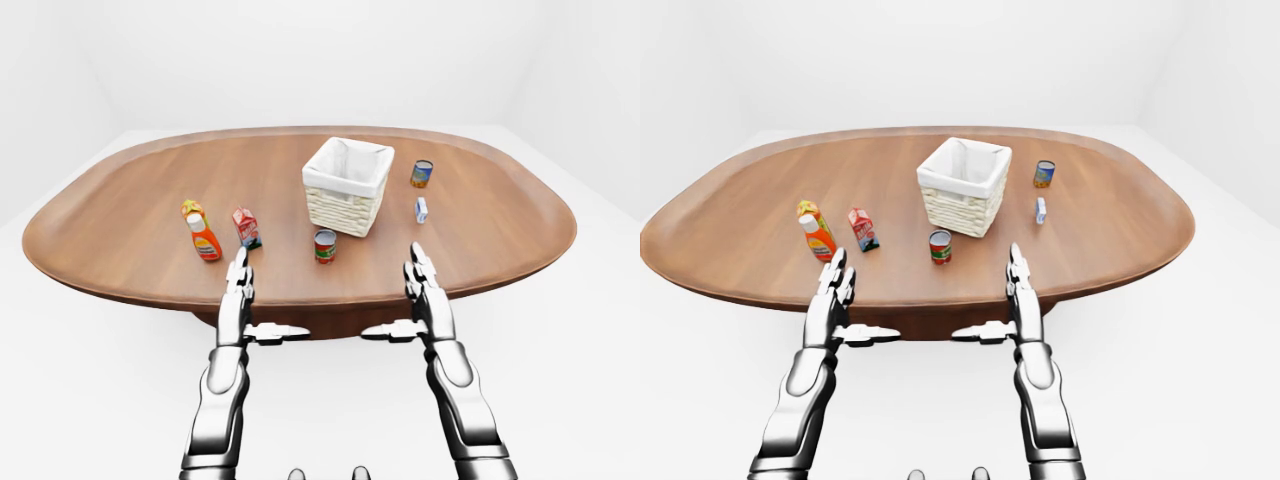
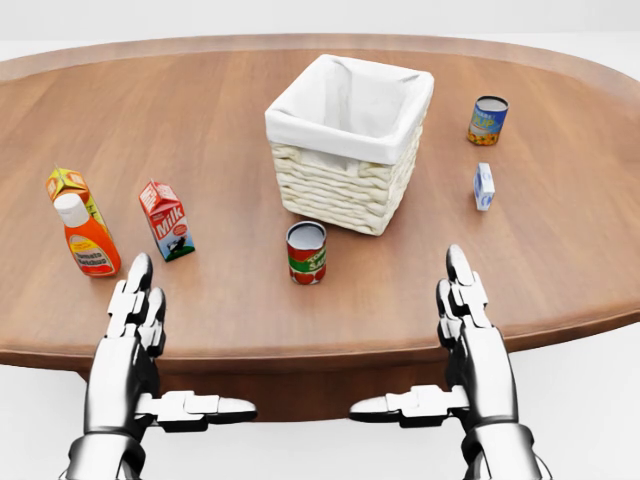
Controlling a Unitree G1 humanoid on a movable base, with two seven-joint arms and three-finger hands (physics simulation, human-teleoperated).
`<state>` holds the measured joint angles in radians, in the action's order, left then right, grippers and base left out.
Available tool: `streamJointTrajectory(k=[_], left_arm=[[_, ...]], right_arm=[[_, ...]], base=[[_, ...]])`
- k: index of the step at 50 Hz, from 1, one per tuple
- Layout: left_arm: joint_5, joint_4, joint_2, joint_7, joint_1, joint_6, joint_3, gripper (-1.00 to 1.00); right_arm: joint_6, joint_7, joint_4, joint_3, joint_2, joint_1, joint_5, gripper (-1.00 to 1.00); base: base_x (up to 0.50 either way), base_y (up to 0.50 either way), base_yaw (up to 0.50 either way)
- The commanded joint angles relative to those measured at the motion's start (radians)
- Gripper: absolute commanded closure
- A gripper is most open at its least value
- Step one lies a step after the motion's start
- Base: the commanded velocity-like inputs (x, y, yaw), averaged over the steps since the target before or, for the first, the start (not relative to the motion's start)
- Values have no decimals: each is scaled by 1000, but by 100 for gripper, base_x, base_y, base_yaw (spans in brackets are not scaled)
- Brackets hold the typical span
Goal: Pick the milk and place it in the basket.
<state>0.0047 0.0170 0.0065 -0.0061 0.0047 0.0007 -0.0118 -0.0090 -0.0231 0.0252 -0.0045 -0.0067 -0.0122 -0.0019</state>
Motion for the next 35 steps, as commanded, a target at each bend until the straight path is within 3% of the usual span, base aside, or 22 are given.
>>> streamJointTrajectory(k=[1,2,4,5,7,13,18,19,22,23,24,27,31,35], left_arm=[[48,71,10,10,23,-4,-9,-100],[60,86,12,2,36,-27,-1,-100],[74,108,8,5,52,-43,2,-100],[55,149,4,-12,67,-16,5,-100],[43,175,3,-24,74,-2,6,-100],[49,157,4,-22,70,-14,-1,-100],[15,244,4,-48,96,11,-7,-100],[28,261,5,-43,105,-3,-6,-100],[39,283,4,-41,115,-3,-5,-100],[21,324,3,-56,127,23,-3,-100],[21,343,2,-57,133,30,-3,-100],[29,386,1,-59,152,32,2,-100],[22,468,0,-72,180,65,7,-100],[26,501,3,-79,184,69,-2,-100]], right_arm=[[-5,-49,74,-1,-8,-29,-15,-100],[-4,-54,78,2,-8,-32,-16,-100],[-1,-57,85,6,-6,-35,-22,-100],[2,-56,96,8,-5,-38,-27,-100],[5,-60,107,9,-5,-42,-26,-100],[5,-60,127,4,-3,-49,-15,-100],[-3,-45,182,13,-5,-69,-52,-100],[3,-51,197,16,-5,-75,-52,-100],[8,-55,214,17,-5,-80,-55,-100],[9,-60,232,17,-5,-85,-51,-100],[12,-58,241,16,-4,-86,-53,-100],[26,-63,271,16,-4,-94,-49,-100],[35,-60,324,16,-2,-107,-50,-100],[68,-48,362,12,3,-108,-42,-100]], base=[[0,0,0],[0,0,0],[0,0,0],[0,0,0],[0,0,0],[0,0,0],[0,0,0],[0,0,0],[0,0,0],[0,0,0],[0,0,0],[0,0,0],[0,0,0],[0,0,0]])
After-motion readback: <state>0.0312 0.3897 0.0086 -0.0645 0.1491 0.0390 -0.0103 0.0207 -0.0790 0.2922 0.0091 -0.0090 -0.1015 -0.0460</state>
